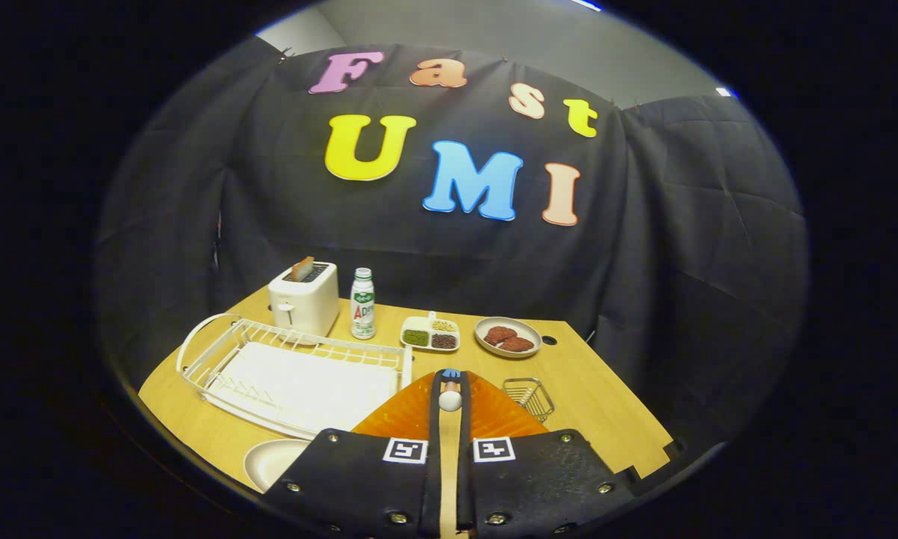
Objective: Take the plate from the dish rack, then take the spoon from the basket and place it into the plate.
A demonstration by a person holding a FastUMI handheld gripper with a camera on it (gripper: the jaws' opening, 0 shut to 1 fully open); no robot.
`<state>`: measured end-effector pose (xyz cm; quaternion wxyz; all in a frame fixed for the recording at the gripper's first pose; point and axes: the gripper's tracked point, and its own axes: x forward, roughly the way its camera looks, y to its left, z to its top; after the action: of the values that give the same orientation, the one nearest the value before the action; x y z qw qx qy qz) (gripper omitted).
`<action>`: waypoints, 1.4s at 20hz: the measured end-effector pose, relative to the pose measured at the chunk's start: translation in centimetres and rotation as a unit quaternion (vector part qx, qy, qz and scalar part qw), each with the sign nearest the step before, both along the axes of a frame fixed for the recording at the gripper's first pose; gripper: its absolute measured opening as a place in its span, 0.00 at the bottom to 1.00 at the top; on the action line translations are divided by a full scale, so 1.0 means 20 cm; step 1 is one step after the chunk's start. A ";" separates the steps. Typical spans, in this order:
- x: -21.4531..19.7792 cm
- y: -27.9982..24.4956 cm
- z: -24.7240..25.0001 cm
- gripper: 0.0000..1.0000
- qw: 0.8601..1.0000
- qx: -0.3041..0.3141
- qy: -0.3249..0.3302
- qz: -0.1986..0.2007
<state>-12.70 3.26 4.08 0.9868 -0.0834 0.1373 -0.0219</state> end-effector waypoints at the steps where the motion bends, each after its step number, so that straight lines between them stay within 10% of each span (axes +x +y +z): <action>1: -0.01 0.04 -0.01 0.08 1.000 -0.001 -0.001 0.016; 12: -0.21 0.31 -0.21 0.08 0.990 0.009 0.046 0.132; 28: -0.29 0.39 -0.39 0.08 0.987 0.018 0.097 0.125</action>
<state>-18.46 11.03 -3.69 0.9652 -0.0835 0.2209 0.1122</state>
